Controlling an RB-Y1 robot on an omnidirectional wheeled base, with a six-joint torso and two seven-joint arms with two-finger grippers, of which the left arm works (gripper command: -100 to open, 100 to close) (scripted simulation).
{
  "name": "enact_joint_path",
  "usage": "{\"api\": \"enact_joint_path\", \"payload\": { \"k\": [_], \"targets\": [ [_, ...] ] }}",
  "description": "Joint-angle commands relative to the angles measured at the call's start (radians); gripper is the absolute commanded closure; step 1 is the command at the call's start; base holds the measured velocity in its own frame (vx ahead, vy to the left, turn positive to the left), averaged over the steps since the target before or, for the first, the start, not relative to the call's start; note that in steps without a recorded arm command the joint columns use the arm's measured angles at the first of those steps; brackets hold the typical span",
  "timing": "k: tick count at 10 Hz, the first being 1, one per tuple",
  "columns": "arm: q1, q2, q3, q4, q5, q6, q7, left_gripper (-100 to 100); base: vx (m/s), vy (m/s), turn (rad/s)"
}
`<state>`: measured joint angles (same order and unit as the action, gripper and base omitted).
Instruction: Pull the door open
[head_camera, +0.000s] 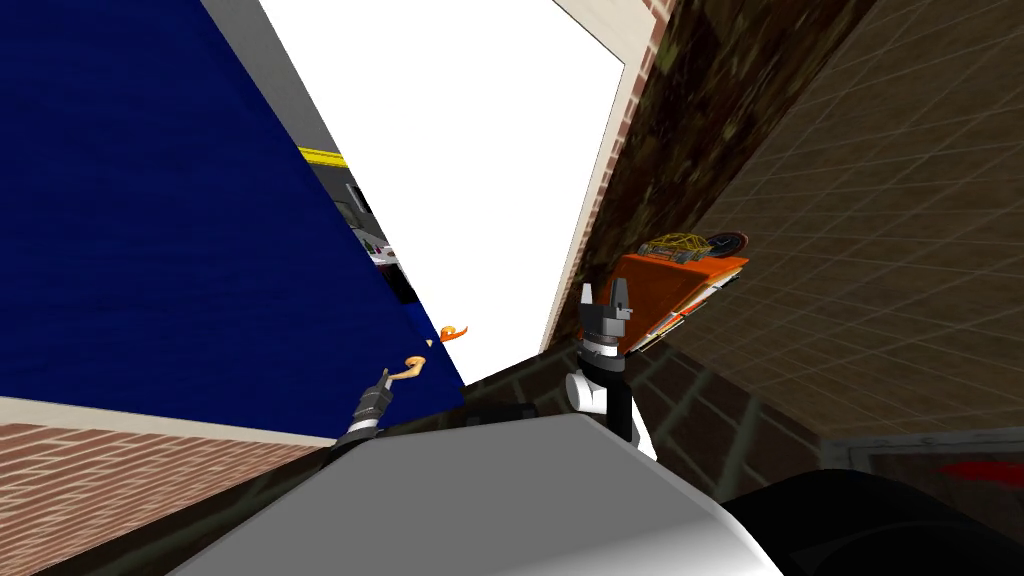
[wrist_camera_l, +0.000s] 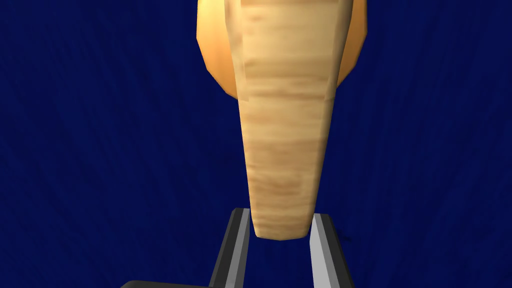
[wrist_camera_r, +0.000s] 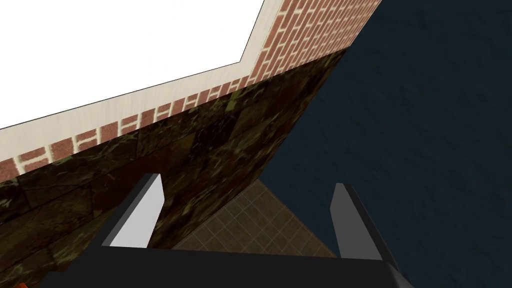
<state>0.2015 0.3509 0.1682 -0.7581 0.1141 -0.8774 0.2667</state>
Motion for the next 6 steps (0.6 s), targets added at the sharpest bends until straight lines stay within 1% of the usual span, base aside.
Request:
{"api": "enact_joint_path", "payload": {
  "k": [1, 2, 3, 6],
  "targets": [
    [0.014, 0.012, -0.024, -0.005, -0.012, -0.031, 0.028, 100, -0.197, 0.027, -0.229],
    [0.016, 0.012, -0.04, -0.008, -0.019, -0.045, 0.039, 100, -0.163, 0.037, -0.198],
    [0.016, 0.012, -0.051, -0.011, -0.024, -0.053, 0.046, 100, -0.123, 0.051, -0.12],
    [0.016, 0.01, -0.077, -0.017, -0.035, -0.073, 0.062, 100, -0.074, 0.048, -0.095]
  ]
}}
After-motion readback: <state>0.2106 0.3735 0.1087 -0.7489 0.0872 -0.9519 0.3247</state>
